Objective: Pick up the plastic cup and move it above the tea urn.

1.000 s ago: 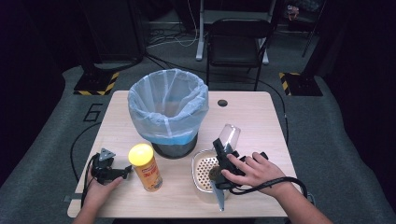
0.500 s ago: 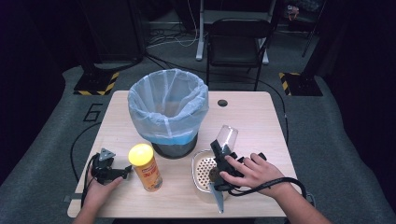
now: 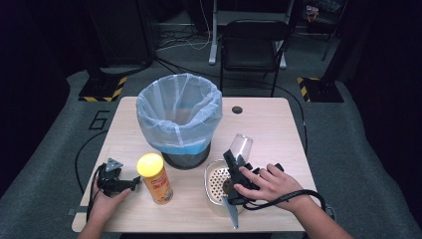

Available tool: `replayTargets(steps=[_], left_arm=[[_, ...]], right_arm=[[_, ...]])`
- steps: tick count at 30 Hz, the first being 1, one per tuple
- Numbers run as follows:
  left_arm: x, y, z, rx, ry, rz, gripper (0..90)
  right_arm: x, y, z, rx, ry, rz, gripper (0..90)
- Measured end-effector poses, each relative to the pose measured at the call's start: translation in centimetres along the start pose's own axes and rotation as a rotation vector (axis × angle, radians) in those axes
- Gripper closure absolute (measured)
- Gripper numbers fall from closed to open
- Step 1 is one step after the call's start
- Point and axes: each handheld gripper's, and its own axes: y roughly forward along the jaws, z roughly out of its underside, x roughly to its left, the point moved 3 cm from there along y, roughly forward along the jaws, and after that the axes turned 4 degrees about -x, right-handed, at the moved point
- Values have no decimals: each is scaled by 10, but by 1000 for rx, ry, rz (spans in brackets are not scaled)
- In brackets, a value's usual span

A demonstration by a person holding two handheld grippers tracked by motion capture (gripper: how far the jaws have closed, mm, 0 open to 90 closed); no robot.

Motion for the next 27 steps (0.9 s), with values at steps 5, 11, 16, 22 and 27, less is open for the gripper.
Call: replayTargets(steps=[5,11,16,22,27], left_arm=[[0,0,0,0,0,0,22],[0,0,0,0,0,0,22],[0,0,0,0,0,0,22],[0,0,0,1,-1,0,22],[0,0,0,0,0,0,22]], right_arm=[[-1,0,0,-7,-20,-11,358],[-6,2,1,-20,-68,-28,358],[-18,-1,5,-22,63,70,354],[-42,-8,19,-46,588,150,350],[-52,-8,35,-149,1127,115,349]])
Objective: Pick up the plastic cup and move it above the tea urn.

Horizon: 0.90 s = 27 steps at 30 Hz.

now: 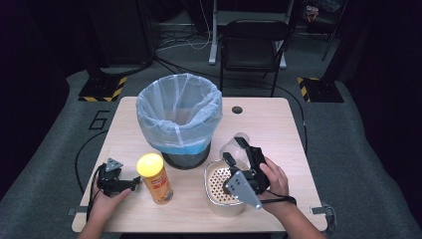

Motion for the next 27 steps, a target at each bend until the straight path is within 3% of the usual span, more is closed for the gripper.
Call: replayTargets(steps=[1,3,4,5,6,7,8,10,13,15,19,27], left_arm=[[0,0,0,0,0,0,22],[0,0,0,0,0,0,22],[0,0,0,0,0,0,22],[0,0,0,0,1,0,22],[0,0,0,0,0,0,22],[0,0,0,0,0,0,22],[0,0,0,0,0,0,22],[0,0,0,5,1,0,22],[0,0,0,0,0,0,21],[0,0,0,0,0,0,22],[0,0,0,0,0,0,21],[0,0,0,1,1,0,21]], right_arm=[[-3,1,2,-6,123,-35,349],[-8,1,6,-11,301,-91,349],[-13,2,11,-21,414,-124,349],[-18,4,18,-39,630,-192,349],[-18,4,18,-39,630,-192,349],[-20,4,21,-43,700,-203,349],[-23,6,26,-57,808,-234,349],[-27,8,34,-88,956,-282,349],[-31,8,40,-108,1076,-331,348],[-34,9,44,-120,1113,-345,348],[-37,9,45,-116,1111,-348,347],[-66,13,23,-116,1041,-331,344]])
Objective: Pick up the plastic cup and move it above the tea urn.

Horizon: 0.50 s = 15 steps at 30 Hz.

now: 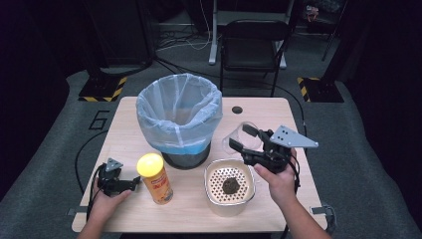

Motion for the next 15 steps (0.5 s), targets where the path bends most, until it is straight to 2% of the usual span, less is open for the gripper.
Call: replayTargets(steps=[3,8,11,12,13,14,15], left_arm=[[0,0,0,0,-1,0,21],[0,0,0,1,2,2,21],[1,0,0,1,5,4,21],[1,0,0,1,6,4,22],[1,0,0,2,7,4,22],[1,0,0,-1,8,2,27],[1,0,0,-3,3,3,27]], right_arm=[[2,7,-22,6,-69,-1,344],[4,26,-59,5,-126,-2,344],[5,40,-71,24,-133,-16,341],[6,51,-79,22,-129,-16,341],[6,51,-79,22,-129,-16,341],[5,63,-85,20,-103,-34,340],[5,63,-85,20,-103,-34,340]])
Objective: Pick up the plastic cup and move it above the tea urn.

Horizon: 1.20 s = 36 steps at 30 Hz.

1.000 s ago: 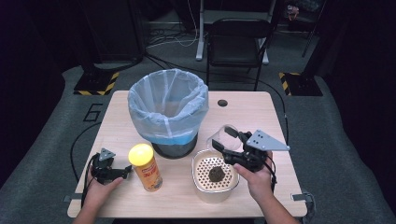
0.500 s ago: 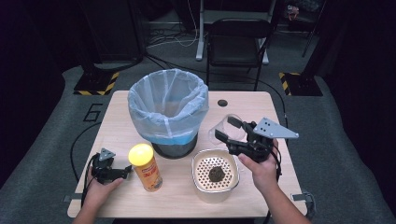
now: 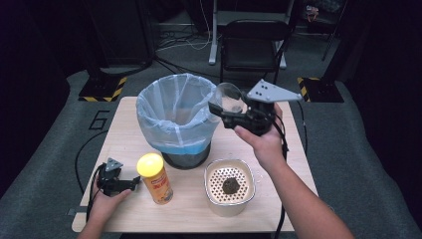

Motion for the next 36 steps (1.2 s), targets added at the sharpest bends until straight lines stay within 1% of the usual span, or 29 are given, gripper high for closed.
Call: replayTargets(steps=[1,2,3,5,6,7,8,9,12,13,16,18,19,20,21,22,23,25,26,28,29,30,31,32,33,34,35,36], left_arm=[[0,0,0,3,1,0,28],[0,0,0,4,3,0,29],[0,0,0,4,3,0,30],[0,0,0,-1,-3,0,30],[0,0,0,1,0,0,30],[0,0,0,1,-2,0,30],[0,0,0,-3,-5,-1,29],[0,0,0,2,1,-2,29],[1,0,0,7,6,-1,29],[1,0,0,6,6,-1,29],[0,0,0,3,-1,-2,30],[0,0,0,4,0,-2,30],[0,0,0,3,-1,-2,30],[0,0,0,2,-5,1,34],[0,-1,-1,11,-5,3,39],[1,-1,-1,11,-3,2,45],[0,-1,-1,11,-6,2,45],[0,-1,-1,13,-12,3,46],[0,-1,-1,13,-11,2,47],[0,-2,-1,16,-6,4,47],[0,-2,-1,21,-1,4,47],[0,-2,-1,19,-4,3,47],[1,-2,-1,25,1,1,47],[1,-3,-1,32,10,-5,47],[1,-3,-1,34,10,-5,47],[1,-3,-1,35,8,-4,47],[1,-3,-1,32,2,1,47],[0,-3,-1,24,-10,0,48]], right_arm=[[-1,7,-3,0,20,-11,337],[-1,17,-6,5,40,-37,334],[-2,24,-8,20,53,-48,332],[-3,38,-11,26,36,-49,330],[-4,47,-12,36,31,-46,328],[-5,53,-12,42,18,-43,328],[-6,59,-12,45,15,-33,327],[-7,65,-11,49,25,-31,326],[-12,80,-8,30,28,-23,327],[-13,84,-6,36,45,-20,327],[-16,98,-1,71,31,-2,321],[-17,106,0,85,15,12,321],[-17,110,0,81,19,16,321],[-17,114,0,78,19,11,321],[-16,116,0,82,28,9,324],[-15,121,-1,81,39,-1,327],[-14,123,0,81,40,-8,328],[-13,129,0,81,26,-15,330],[-11,131,1,97,36,-13,329],[-11,135,3,119,27,-9,324],[-10,137,4,130,30,8,317],[-11,139,5,130,29,16,295],[-10,140,5,136,43,15,264],[-9,143,7,143,62,6,186],[-7,145,8,157,76,-6,128],[-6,146,10,184,61,-3,127],[-5,146,11,191,45,10,127],[-3,144,12,214,34,-4,127]])
